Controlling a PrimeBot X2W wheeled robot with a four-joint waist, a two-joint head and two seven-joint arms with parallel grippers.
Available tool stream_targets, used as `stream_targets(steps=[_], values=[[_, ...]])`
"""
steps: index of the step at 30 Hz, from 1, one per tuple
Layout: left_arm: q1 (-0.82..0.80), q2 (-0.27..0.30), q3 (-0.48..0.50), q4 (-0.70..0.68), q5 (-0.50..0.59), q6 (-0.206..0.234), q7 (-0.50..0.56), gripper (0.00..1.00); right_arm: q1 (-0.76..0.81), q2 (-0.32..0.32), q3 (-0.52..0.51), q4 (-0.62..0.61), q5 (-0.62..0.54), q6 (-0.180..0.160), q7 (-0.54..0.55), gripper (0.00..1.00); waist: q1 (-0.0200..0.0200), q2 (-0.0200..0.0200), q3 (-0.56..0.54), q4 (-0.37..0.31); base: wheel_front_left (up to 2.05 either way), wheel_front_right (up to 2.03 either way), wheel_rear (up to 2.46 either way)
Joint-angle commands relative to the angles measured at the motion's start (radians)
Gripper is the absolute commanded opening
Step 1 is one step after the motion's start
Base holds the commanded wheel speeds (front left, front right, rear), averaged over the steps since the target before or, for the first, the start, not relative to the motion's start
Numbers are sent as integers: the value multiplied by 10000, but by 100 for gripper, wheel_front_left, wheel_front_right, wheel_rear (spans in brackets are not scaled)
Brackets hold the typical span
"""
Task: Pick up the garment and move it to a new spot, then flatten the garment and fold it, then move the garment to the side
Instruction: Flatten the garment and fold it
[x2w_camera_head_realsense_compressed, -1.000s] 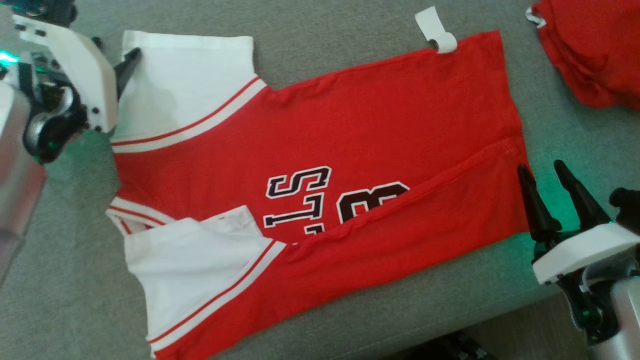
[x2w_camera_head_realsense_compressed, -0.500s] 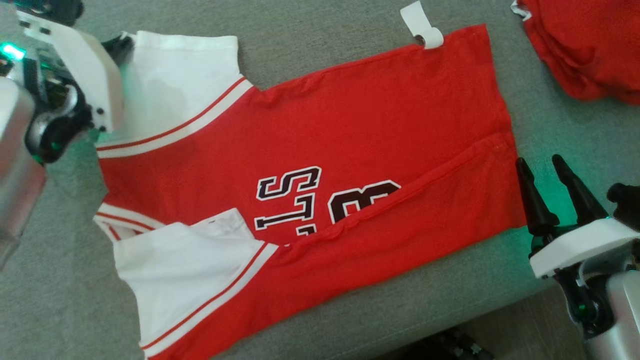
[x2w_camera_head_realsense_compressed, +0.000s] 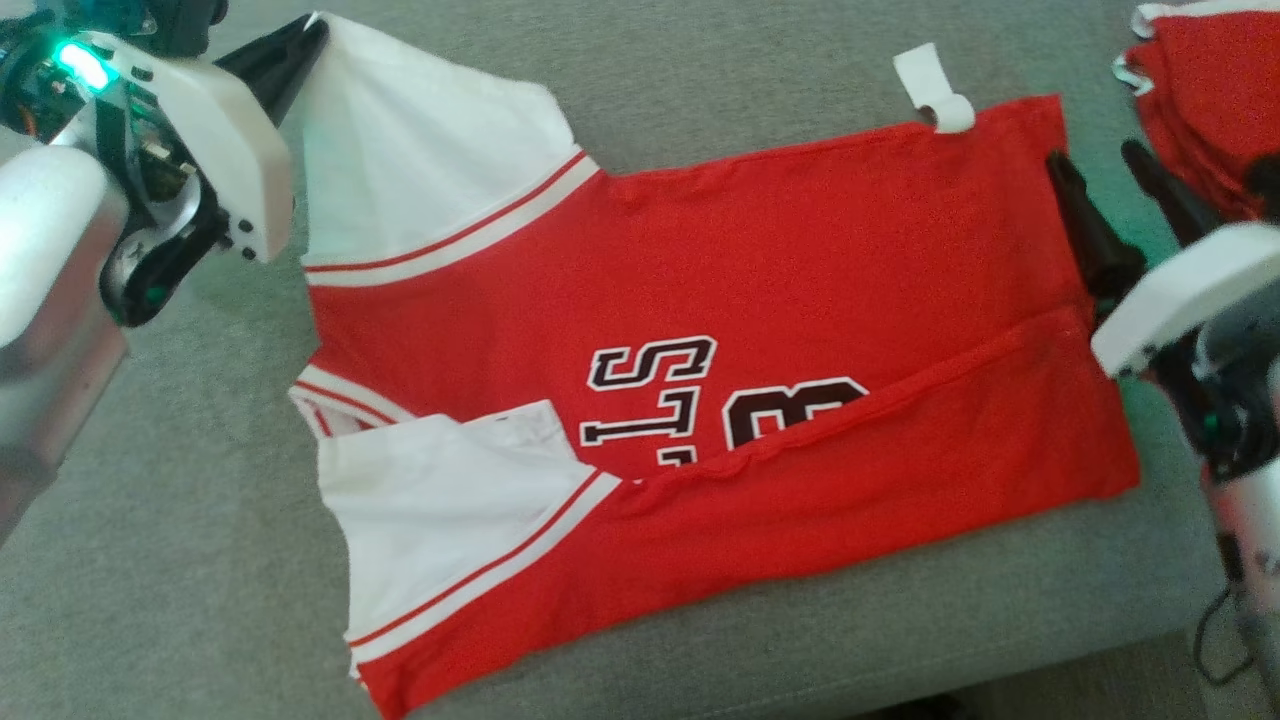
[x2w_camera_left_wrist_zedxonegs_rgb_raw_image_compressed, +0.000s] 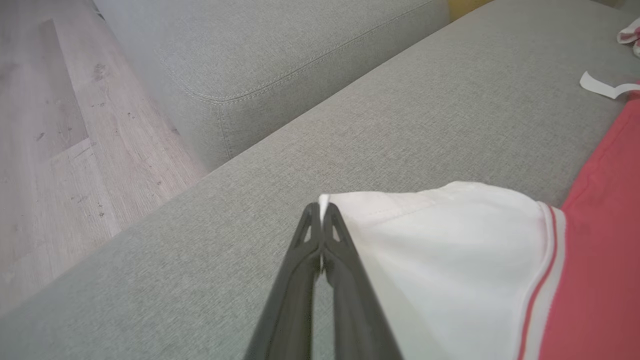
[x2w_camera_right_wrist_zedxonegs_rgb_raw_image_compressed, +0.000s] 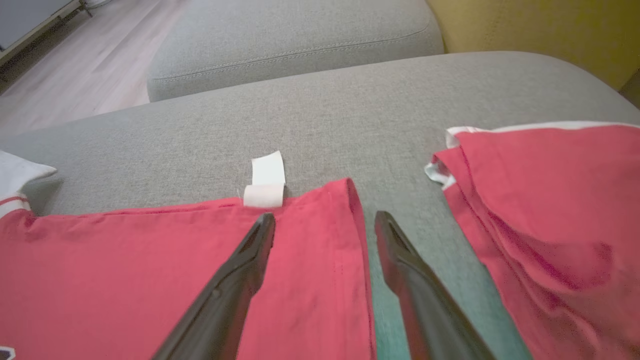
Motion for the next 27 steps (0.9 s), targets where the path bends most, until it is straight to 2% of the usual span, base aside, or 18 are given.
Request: stream_targets(steps=[1, 9, 17, 20, 22, 27], values=[[-667, 363, 242, -104, -83, 18, -234, 0, -434, -311, 231, 158, 10, -9, 172, 100, 0, 0, -47, 227, 0, 0, 0], [-1069, 265, -438, 148, -387, 18, -723, 0, -1631, -372, 572, 1901, 175, -9, 256, 100, 0, 0, -3, 519, 0, 0, 0], [-1372, 198, -987, 317, -682, 18, -945, 0, -2263, -417, 1061, 2811, 367, -9, -41, 98, 0, 0, 58, 643, 0, 0, 0], [-1482, 178, -1213, 394, -820, 18, -1011, 0, -2437, -476, 1280, 3074, 444, -9, -141, 32, 0, 0, 66, 691, 0, 0, 0], [-1545, 161, -1358, 450, -913, 18, -1060, 0, -2546, -538, 1424, 3209, 504, -9, -213, 0, 0, 0, 62, 725, 0, 0, 0], [-1793, 234, -1718, 593, -852, 18, -1649, 0, -2905, -676, 1576, 3487, 600, -9, -694, 0, 0, 0, 18, 754, 0, 0, 0]])
